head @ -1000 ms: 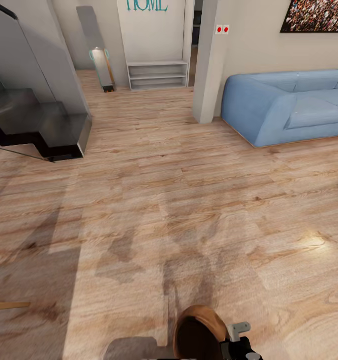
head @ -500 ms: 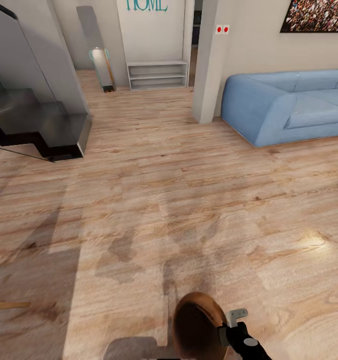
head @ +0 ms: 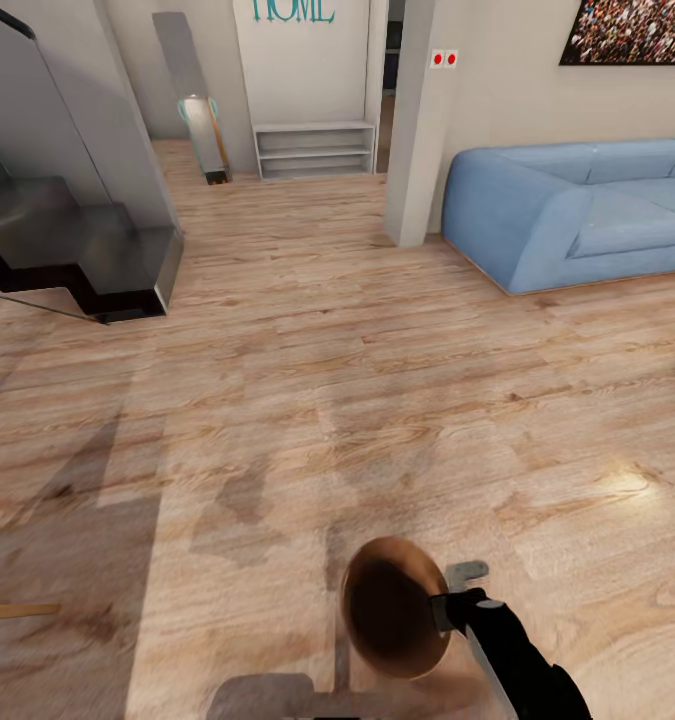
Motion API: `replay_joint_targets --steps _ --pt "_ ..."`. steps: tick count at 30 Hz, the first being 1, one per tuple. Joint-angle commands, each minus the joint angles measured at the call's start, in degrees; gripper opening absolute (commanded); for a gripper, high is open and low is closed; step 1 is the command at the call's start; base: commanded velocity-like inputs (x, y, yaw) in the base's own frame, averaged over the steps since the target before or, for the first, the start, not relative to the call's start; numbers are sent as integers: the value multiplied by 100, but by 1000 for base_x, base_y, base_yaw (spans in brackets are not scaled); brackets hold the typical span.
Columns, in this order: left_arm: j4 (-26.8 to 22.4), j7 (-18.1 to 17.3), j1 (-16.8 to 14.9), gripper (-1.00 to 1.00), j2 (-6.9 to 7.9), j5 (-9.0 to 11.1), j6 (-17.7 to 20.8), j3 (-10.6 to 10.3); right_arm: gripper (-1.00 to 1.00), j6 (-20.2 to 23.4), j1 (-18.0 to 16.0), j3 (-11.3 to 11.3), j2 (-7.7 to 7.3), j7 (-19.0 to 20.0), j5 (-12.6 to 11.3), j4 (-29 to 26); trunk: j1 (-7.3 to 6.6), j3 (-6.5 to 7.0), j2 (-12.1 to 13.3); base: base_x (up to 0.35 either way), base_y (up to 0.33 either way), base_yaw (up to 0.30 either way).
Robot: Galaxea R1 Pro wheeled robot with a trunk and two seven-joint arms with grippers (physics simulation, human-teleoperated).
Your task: Put the three can of soda from the living room inside the tash can in the kitchen.
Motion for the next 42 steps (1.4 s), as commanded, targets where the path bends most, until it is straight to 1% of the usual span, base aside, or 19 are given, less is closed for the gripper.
replay_joint_targets --steps 1,3,4,9,10,15,19,23,29,32,35,42 --pt "0 0 1 100 0 1 1 1 -100 138 0 -9 0 72 -33 -133 0 0 0 0 0 0" --pt "0 0 1 100 0 0 1 1 -100 419 1 -10 1 72 -35 -379 0 0 0 0 0 0" --pt "0 0 1 100 0 -2 2 1 -100 718 2 -11 1 72 -38 -611 0 0 0 0 0 0" --pt "0 0 1 100 -1 -1 4 1 -100 1381 3 -16 1 72 -41 -1161 0 0 0 0 0 0" --pt "0 0 1 100 -1 -3 4 1 -100 1588 3 -21 1 72 -41 -1366 0 0 0 0 0 0" --pt "0 0 1 100 -1 1 5 1 -100 2124 3 -35 1 71 -42 -1803 0 0 0 0 0 0" --pt "0 5 1 100 -1 0 5 1 -100 2411 3 -43 1 72 -42 -2099 0 0 0 0 0 0" --pt "0 8 1 100 -1 1 5 20 -100 2504 3 -46 1 72 -42 -2238 0 0 0 0 0 0" --pt "0 9 1 100 -1 2 5 46 -100 2538 3 -47 1 72 -44 -2289 0 0 0 0 0 0" --pt "0 9 1 100 -1 3 5 194 -100 2548 3 -40 1 72 -57 -2304 0 0 0 0 0 0" --pt "0 9 1 100 -1 3 10 257 -100 2549 3 -39 1 72 -59 -2305 0 0 0 0 0 0" --pt "0 10 1 100 -1 3 11 304 -100 2550 3 -38 1 72 -53 -2306 0 0 0 0 0 0"
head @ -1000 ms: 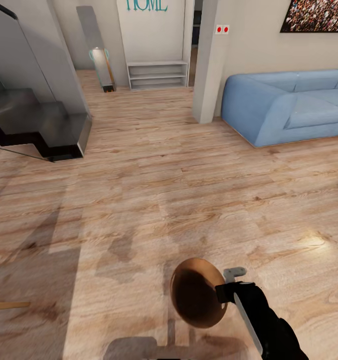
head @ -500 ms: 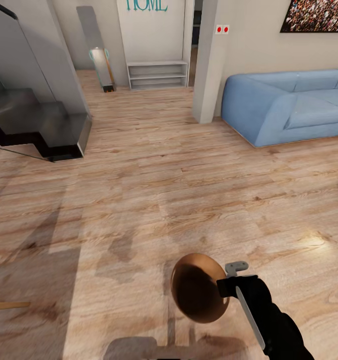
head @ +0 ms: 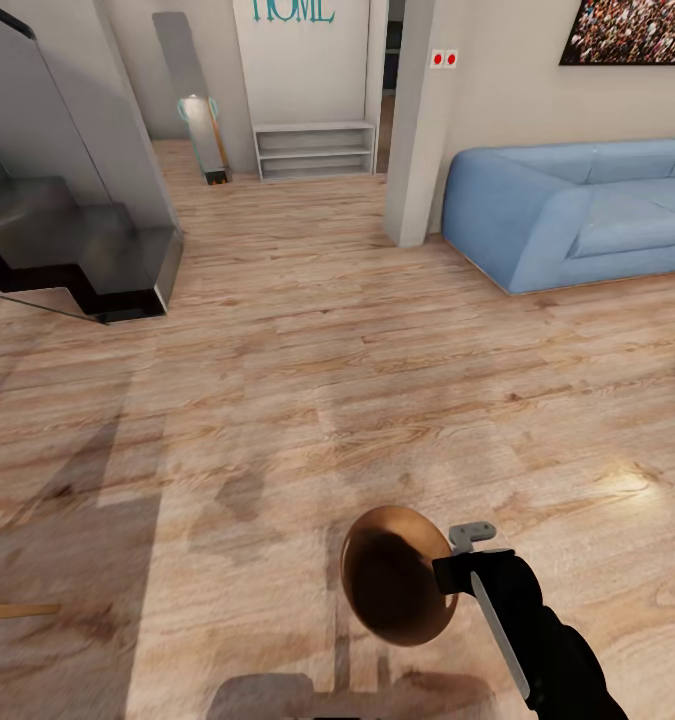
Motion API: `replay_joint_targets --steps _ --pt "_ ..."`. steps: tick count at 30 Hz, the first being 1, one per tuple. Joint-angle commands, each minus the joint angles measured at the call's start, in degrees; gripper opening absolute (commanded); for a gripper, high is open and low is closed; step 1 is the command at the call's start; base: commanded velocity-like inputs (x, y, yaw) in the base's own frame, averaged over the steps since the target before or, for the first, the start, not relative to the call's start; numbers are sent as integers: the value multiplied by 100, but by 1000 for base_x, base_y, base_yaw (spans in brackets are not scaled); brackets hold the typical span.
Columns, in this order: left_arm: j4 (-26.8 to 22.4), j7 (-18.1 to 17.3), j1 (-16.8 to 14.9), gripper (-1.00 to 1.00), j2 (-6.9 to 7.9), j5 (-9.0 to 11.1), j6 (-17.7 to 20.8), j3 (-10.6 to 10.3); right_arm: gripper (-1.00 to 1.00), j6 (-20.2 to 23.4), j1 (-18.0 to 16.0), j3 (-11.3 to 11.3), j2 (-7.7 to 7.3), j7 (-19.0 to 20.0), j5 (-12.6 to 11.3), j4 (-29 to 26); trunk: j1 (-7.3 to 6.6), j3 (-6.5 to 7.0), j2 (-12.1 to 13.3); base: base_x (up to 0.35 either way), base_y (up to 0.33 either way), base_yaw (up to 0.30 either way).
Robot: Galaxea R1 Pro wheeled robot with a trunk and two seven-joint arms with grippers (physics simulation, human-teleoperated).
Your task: Put the three can of soda from the living room inside the tash can in the kitchen.
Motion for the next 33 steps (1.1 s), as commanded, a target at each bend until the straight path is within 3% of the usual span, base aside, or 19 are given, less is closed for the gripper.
replay_joint_targets --steps 1,33 --pt "0 0 0 100 0 0 0 3 -100 -3 -1 2 1 34 -127 0 -1 0 0 0 0 0" --pt "0 -1 0 100 0 0 -2 4 -100 -3 -1 9 1 34 -133 0 -1 245 0 0 0 0"
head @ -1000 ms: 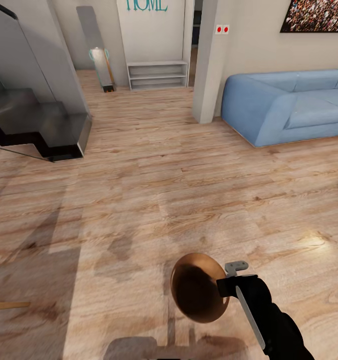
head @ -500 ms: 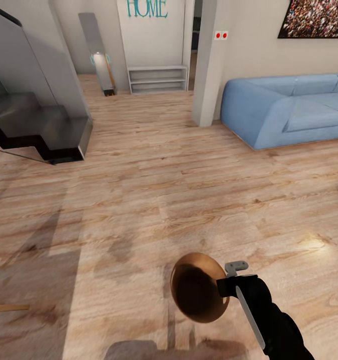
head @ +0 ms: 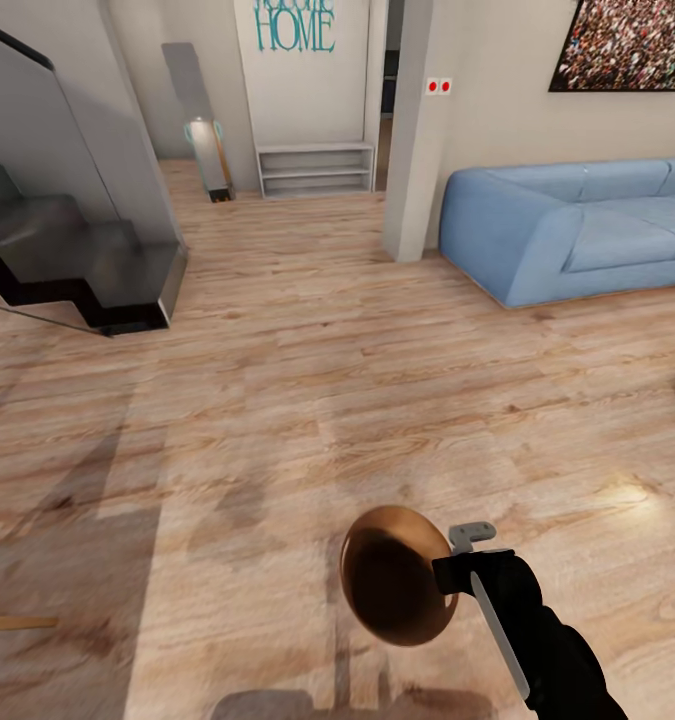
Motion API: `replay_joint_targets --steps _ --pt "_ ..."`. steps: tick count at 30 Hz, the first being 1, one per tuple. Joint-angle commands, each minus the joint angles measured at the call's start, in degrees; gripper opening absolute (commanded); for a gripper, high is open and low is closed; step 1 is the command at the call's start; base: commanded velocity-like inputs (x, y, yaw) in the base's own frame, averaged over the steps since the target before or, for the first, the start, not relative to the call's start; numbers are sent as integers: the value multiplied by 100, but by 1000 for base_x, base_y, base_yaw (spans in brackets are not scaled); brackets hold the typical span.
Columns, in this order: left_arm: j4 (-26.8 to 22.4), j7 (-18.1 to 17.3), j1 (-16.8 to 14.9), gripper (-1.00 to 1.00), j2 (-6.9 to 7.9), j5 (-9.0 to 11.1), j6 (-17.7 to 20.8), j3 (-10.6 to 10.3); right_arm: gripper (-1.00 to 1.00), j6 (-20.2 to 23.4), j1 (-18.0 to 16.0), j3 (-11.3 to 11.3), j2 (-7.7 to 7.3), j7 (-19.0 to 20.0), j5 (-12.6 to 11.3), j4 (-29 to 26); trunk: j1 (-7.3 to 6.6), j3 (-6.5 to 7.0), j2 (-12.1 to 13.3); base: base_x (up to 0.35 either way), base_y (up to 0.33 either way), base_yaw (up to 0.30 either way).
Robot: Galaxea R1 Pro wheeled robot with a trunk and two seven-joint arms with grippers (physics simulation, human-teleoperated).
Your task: Put the three can of soda from the living room inside the tash can in the kitchen.
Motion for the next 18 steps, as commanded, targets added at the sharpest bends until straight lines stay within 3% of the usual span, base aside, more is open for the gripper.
replay_joint_targets --steps 1,18 --pt "0 0 0 100 0 0 -1 0 -100 -3 0 1 1 34 -120 1 0 10 0 0 0 0" --pt "0 0 0 100 0 0 2 0 -100 -3 0 2 1 34 -120 1 0 170 0 0 0 0"
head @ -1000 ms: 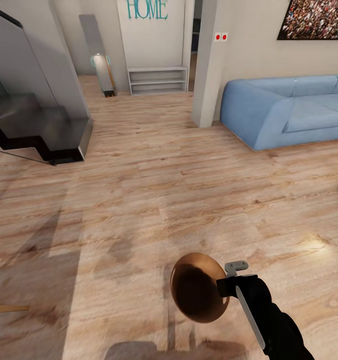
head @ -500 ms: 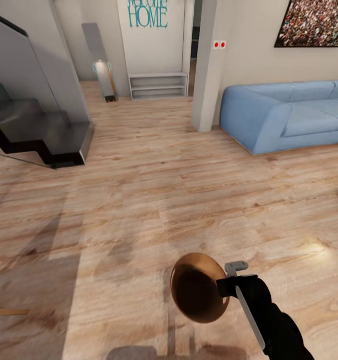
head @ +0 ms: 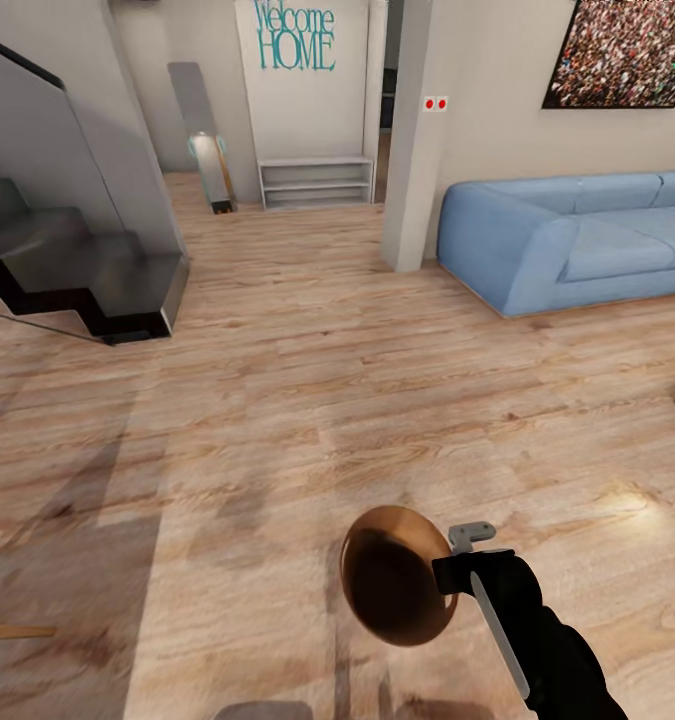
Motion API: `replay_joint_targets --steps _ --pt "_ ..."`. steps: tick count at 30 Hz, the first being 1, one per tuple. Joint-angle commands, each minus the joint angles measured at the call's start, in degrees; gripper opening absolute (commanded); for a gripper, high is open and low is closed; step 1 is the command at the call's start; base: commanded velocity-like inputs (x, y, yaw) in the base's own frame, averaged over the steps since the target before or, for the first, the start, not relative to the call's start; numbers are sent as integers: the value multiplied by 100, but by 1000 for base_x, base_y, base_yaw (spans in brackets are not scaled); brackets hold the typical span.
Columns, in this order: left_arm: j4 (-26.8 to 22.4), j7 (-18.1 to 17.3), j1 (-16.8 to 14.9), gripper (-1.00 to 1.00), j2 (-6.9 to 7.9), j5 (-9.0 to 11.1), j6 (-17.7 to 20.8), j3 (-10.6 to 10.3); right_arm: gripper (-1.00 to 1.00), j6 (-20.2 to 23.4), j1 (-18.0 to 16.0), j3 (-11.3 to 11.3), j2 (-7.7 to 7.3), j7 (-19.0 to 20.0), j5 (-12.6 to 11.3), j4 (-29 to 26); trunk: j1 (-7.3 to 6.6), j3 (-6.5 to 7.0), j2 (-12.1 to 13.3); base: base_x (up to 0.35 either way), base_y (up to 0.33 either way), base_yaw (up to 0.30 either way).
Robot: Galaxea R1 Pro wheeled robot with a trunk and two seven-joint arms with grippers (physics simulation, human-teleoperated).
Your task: Put the three can of soda from the living room inside the tash can in the kitchen.
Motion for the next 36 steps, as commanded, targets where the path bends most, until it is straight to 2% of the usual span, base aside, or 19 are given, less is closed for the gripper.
replay_joint_targets --steps 1,36 --pt "0 0 0 100 0 0 0 0 -100 -3 0 1 1 33 -118 0 0 10 0 0 0 0" --pt "-4 -9 0 100 0 0 1 0 -100 -3 0 1 1 33 -122 0 0 340 0 0 0 0"
